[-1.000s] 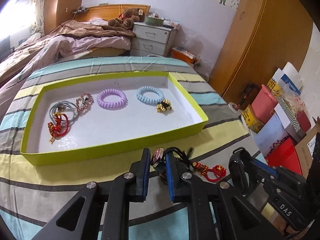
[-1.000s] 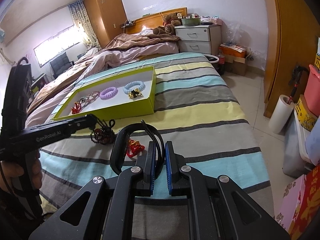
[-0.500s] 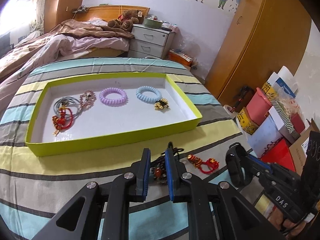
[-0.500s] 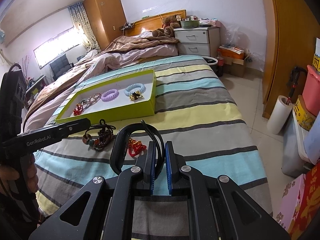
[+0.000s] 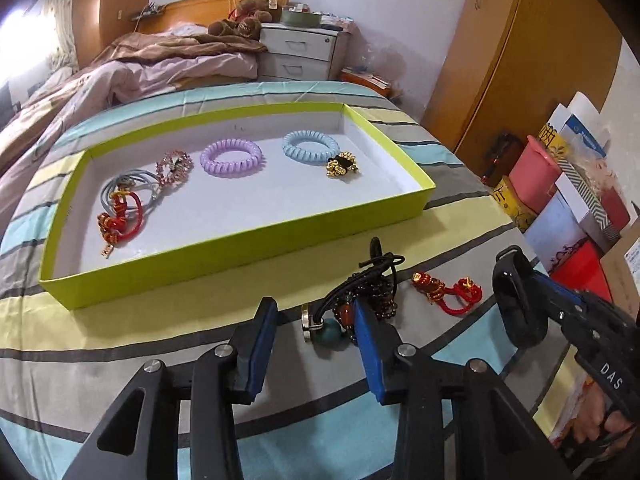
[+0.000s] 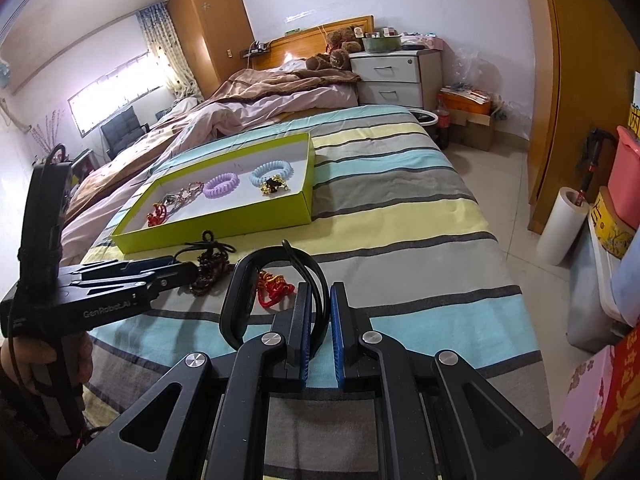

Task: Organize jewelry
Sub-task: 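Lift the black cord with the left tool while the right tool holds the black loop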

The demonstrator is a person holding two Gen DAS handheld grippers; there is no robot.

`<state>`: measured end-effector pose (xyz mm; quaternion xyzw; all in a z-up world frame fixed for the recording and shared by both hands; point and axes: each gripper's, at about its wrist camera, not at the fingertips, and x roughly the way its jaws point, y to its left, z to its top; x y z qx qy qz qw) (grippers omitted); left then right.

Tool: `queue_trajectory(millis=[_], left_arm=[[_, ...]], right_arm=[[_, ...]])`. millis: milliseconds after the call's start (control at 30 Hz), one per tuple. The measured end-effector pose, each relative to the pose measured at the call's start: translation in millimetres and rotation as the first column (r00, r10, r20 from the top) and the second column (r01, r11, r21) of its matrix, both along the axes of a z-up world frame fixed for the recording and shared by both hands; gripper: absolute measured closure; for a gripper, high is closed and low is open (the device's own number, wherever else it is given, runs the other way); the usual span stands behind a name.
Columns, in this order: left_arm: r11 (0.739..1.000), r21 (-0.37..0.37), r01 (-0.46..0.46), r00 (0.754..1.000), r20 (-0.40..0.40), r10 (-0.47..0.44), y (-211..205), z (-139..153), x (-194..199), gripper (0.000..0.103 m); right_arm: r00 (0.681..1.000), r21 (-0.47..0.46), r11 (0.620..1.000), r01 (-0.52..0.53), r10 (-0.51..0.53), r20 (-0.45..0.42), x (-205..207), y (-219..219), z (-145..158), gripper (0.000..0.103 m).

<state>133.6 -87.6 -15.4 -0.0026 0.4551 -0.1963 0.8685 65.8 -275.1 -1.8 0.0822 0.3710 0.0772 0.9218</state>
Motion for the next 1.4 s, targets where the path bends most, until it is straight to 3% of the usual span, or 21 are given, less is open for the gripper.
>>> queue_trajectory(millis=[33,100,200,400,600,767,867,1000,1133,1267,1400], left_arm=[[1.000,-0.004,0.002,1.000,0.001,-0.002,-0.1,0.4,0.2,0.070],[1.000,-0.017,0.008,1.000,0.010,-0.008,-1.0,1.9,-1.3,0.089],[0.999,-0.030,0.020,1.000,0.025,-0.019,-2.3,6.3,-3.8,0.093],[0.990,-0.133,0.048,0.999,0.016,-0.046,1.1,15.0,-8.7,0.093],[0.960,-0.274,0.064,0.998,-0.001,-0.067,8.3,24.7,-12.6,0.093],[0.925,-0.381,0.005,0.999,-0.036,-0.020,29.4,26.0,-7.0,0.093],[0.933,-0.360,-0.025,0.999,-0.030,0.015,35.7,27.3,-8.1,0.093],[0.913,-0.408,-0.016,0.999,-0.032,0.003,40.5,32.4,-6.9,0.093],[0.922,-0.386,-0.031,0.999,-0.034,0.019,42.0,33.3,-10.4,0.093],[0.929,-0.371,0.002,1.000,0.028,0.009,41.4,49.4,-18.9,0.093],[0.915,-0.404,-0.003,0.999,0.031,0.018,45.2,56.8,-16.0,0.093]], right_arm=[[1.000,0.000,1.000,0.000,0.000,-0.001,0.1,-0.2,-0.1,0.093],[1.000,0.001,1.000,0.005,-0.005,-0.002,0.6,-1.0,-0.6,0.093],[1.000,0.001,1.000,0.010,-0.010,-0.005,1.7,-2.7,-1.8,0.093],[1.000,0.004,1.000,0.012,-0.012,-0.005,1.3,-3.5,-2.8,0.093],[1.000,0.005,1.000,0.017,-0.017,-0.003,0.1,-4.1,-2.7,0.093],[1.000,0.007,1.000,0.017,-0.017,-0.005,-1.4,-5.1,-2.3,0.093],[1.000,0.007,1.000,0.017,-0.017,-0.003,-1.6,-5.1,-1.8,0.093],[1.000,0.005,1.000,0.013,-0.013,-0.006,-0.7,-2.0,-1.9,0.093],[1.000,0.006,1.000,0.005,-0.005,-0.004,-1.2,0.7,-1.0,0.093],[1.000,-0.004,1.000,0.008,-0.008,-0.001,0.3,1.7,0.6,0.093],[1.000,-0.002,1.000,0.008,-0.008,0.004,1.1,4.3,3.5,0.093]])
